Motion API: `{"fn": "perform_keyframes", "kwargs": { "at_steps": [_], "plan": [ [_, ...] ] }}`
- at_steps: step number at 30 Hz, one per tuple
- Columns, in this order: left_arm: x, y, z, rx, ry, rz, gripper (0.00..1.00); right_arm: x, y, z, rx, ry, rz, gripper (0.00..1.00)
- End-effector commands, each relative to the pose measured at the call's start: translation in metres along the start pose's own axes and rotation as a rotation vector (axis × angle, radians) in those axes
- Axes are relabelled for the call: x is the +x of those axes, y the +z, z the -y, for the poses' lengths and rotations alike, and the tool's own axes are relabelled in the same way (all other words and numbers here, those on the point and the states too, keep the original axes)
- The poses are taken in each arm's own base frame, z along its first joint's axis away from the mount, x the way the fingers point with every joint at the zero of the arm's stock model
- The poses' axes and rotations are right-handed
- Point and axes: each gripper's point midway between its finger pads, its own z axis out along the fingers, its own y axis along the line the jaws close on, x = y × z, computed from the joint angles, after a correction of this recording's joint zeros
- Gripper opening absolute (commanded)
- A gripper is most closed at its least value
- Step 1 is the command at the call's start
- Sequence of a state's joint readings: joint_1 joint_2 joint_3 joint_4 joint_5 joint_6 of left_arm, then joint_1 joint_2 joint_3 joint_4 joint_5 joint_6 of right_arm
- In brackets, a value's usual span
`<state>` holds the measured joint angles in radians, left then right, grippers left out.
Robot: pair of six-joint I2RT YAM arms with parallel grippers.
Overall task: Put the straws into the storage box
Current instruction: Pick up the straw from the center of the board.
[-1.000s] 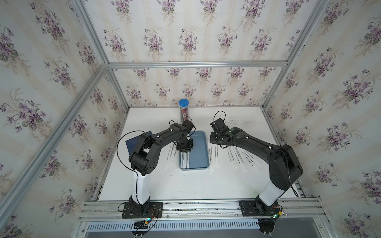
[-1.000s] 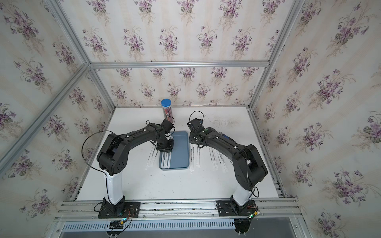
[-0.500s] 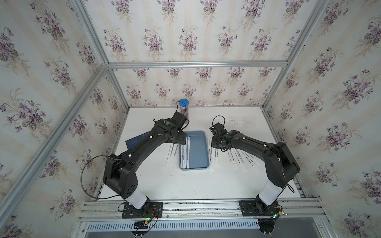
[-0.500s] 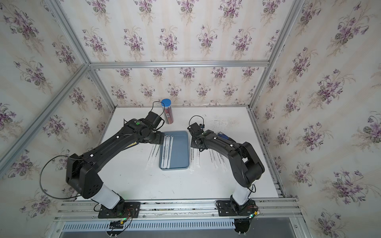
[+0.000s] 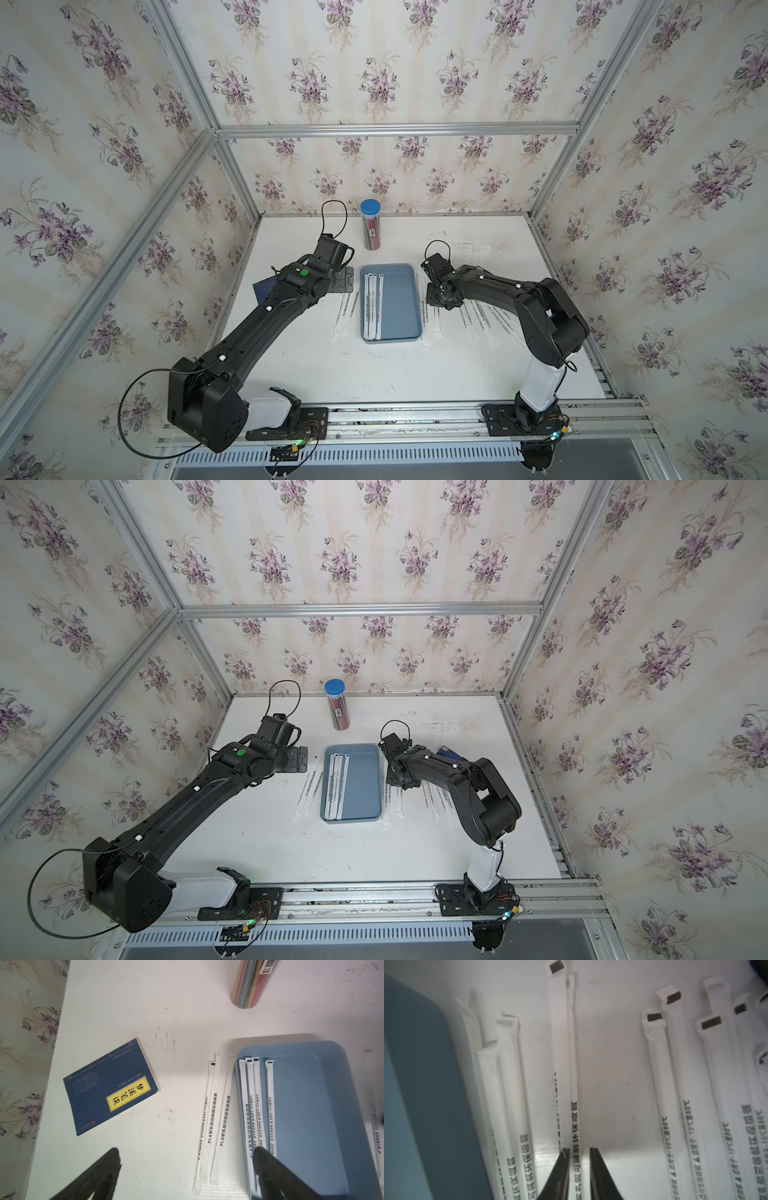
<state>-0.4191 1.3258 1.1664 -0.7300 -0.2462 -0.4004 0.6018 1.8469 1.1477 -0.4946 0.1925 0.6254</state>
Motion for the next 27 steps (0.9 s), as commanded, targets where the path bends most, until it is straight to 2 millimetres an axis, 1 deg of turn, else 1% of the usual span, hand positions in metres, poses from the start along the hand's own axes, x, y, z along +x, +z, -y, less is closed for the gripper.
{"fn": "perform_keyframes", "kwargs": {
  "at_steps": [1,5,9,12,15,19,22,27],
  "plan": [
    [-0.004,0.001,0.011,0.062,-0.013,0.013,1.00,0.000,0.005,0.002,0.011,-0.005,-0.003,0.20],
    [-0.003,0.002,0.015,0.083,-0.019,0.008,1.00,0.000,0.009,0.007,0.023,-0.007,-0.008,0.21],
    [0.000,0.006,0.020,0.101,-0.022,-0.008,1.00,0.001,0.012,0.011,0.031,-0.006,-0.012,0.24],
    [0.000,0.007,0.022,0.114,-0.026,-0.013,1.00,0.001,0.015,0.011,0.030,-0.009,-0.015,0.25],
    [0.001,0.008,0.024,0.119,-0.029,-0.018,1.00,0.004,0.021,0.013,0.041,-0.013,-0.024,0.24],
    [0.002,0.008,0.023,0.117,-0.028,-0.020,1.00,0.010,0.026,0.017,0.051,-0.006,-0.035,0.21],
    [0.005,0.011,0.022,0.111,-0.025,-0.027,1.00,0.010,0.022,0.018,0.047,-0.001,-0.023,0.16],
    [0.006,0.014,0.025,0.116,-0.024,-0.034,1.00,0.001,0.009,0.018,0.040,0.005,0.004,0.15]
  ]
}}
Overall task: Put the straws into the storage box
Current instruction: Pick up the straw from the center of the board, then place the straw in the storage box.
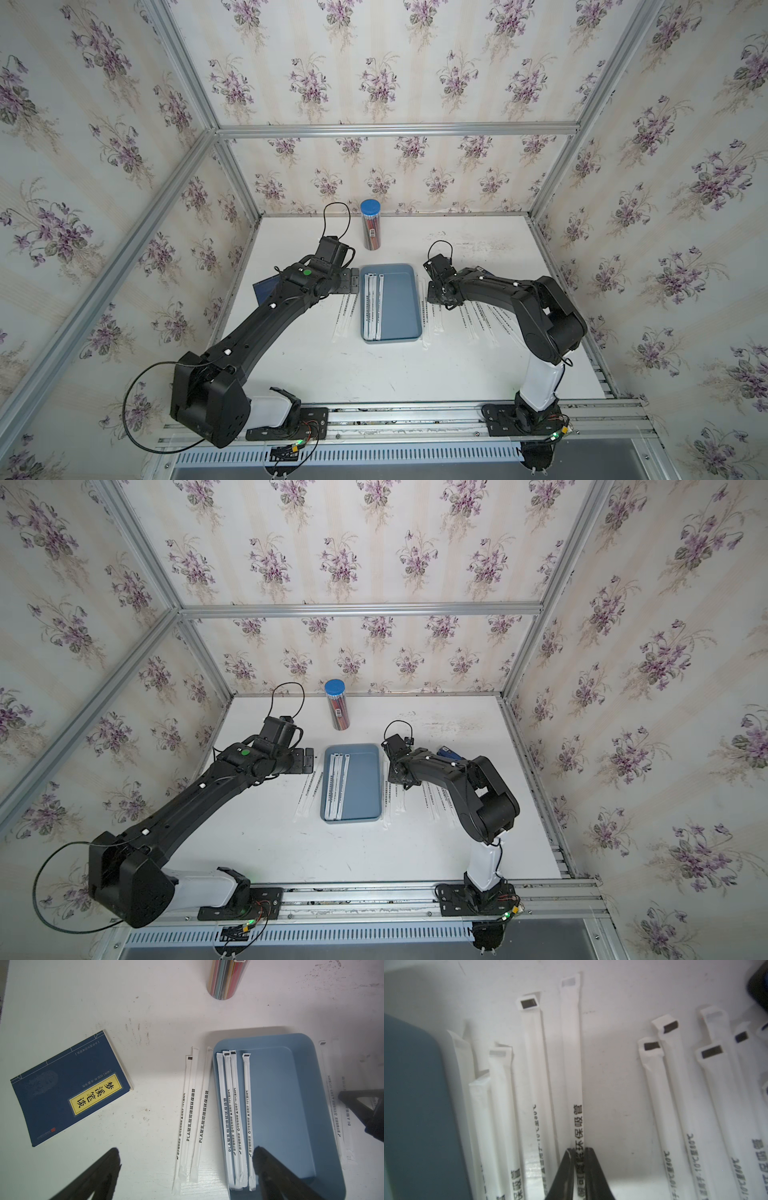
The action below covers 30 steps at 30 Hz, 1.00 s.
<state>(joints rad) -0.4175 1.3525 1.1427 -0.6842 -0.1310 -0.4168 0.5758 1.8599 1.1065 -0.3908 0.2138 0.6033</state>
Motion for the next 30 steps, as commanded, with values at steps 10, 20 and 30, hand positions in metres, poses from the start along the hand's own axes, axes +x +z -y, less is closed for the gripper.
{"fn": "perform_keyframes", "kwargs": {
  "at_steps": [10,20,30],
  "plan": [
    [0.001,0.008,0.001,0.001,-0.009,0.000,1.00,-0.015,-0.048,-0.003,-0.010,-0.013,0.015,0.15],
    [0.013,0.026,-0.007,-0.023,-0.031,-0.038,1.00,-0.012,-0.105,-0.104,-0.203,-0.100,0.020,0.15],
    [0.029,0.039,-0.016,0.006,-0.095,-0.081,1.00,0.014,-0.079,-0.186,-0.320,-0.070,-0.042,0.15]
  ]
}}
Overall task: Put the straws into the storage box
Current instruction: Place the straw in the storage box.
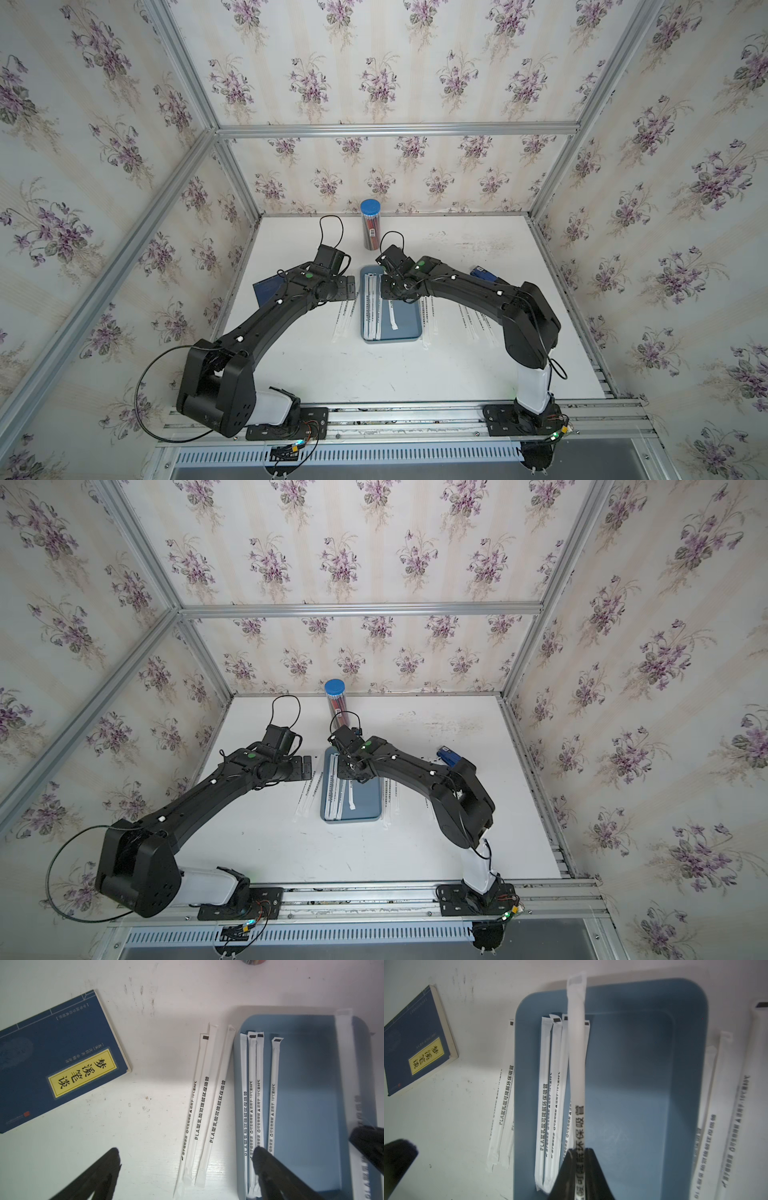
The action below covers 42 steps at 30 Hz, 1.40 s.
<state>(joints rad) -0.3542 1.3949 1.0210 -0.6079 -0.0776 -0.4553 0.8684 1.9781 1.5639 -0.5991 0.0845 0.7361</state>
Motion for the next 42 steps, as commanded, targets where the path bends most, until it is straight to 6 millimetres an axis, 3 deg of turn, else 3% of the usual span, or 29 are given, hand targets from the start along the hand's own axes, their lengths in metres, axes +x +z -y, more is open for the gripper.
{"fn": "perform_keyframes", "kwargs": {
  "at_steps": [1,10,16,35,42],
  "plan": [
    [-0.004,0.000,0.002,0.025,-0.018,0.014,1.00,-0.001,0.013,-0.006,-0.011,0.050,0.000,0.14],
    [-0.003,0.005,-0.006,0.036,-0.035,0.006,1.00,0.011,0.052,0.032,0.081,0.088,-0.034,0.14],
    [-0.002,0.009,-0.004,0.046,-0.037,0.000,1.00,0.022,0.062,0.038,0.078,0.107,-0.064,0.14],
    [0.004,0.020,0.002,0.071,-0.050,-0.042,0.99,0.018,0.076,0.013,0.045,0.061,-0.077,0.14],
    [0.002,0.017,0.002,0.071,-0.051,-0.034,0.99,0.021,0.069,0.017,0.064,0.027,-0.080,0.14]
  ]
}}
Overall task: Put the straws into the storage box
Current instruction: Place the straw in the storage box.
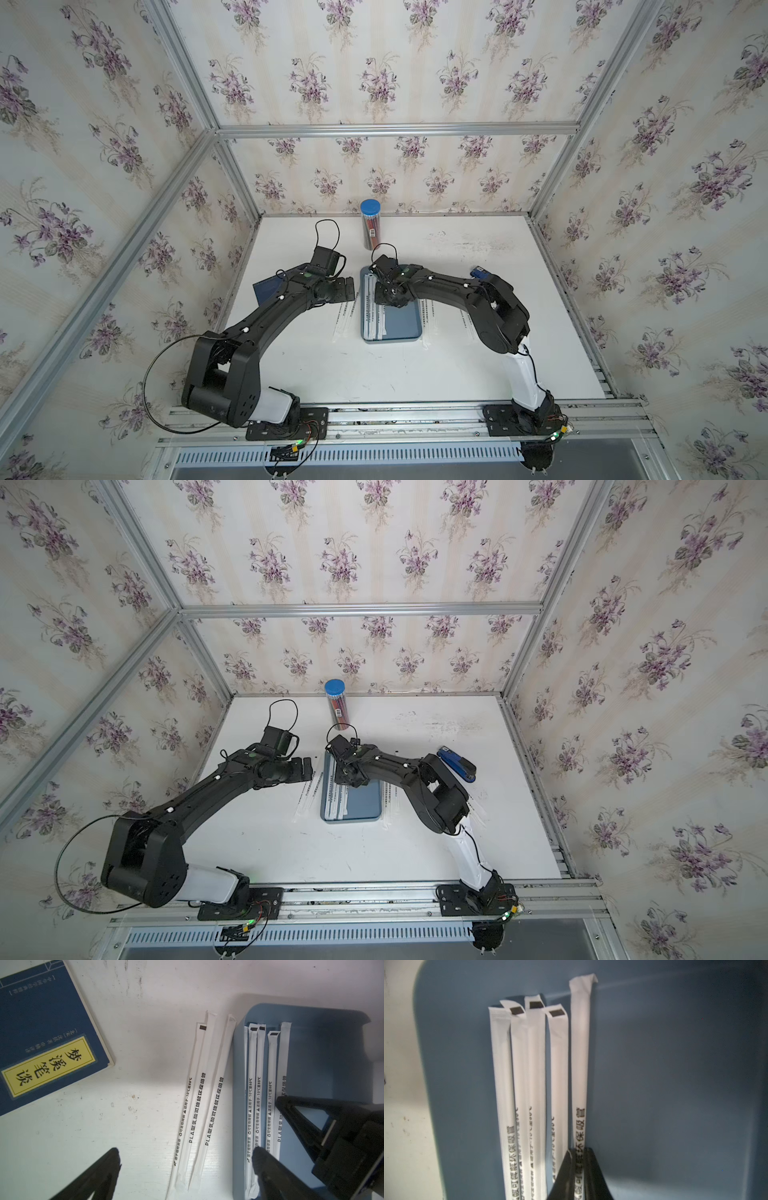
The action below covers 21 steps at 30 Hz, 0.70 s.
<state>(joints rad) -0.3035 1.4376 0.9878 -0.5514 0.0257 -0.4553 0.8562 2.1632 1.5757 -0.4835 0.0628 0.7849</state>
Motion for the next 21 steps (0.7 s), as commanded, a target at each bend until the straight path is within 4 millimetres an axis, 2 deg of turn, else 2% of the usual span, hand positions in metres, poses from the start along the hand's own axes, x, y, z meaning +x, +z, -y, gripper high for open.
{"fn": "perform_keyframes", "kwargs": {
  "at_steps": [1,7,13,21],
  "plan": [
    [-0.006,-0.003,0.003,0.010,-0.009,0.020,0.99,0.007,-0.003,0.011,0.040,-0.037,-0.026,0.14],
    [-0.007,-0.004,0.003,0.014,-0.012,0.024,0.99,0.009,-0.003,0.016,0.057,-0.074,-0.033,0.14],
    [-0.006,-0.005,0.003,0.012,-0.016,0.024,0.99,0.012,0.002,0.007,0.020,-0.052,-0.049,0.14],
    [-0.007,-0.007,0.002,0.009,-0.011,0.027,0.99,0.014,0.006,0.007,0.016,-0.053,-0.058,0.14]
  ]
}}
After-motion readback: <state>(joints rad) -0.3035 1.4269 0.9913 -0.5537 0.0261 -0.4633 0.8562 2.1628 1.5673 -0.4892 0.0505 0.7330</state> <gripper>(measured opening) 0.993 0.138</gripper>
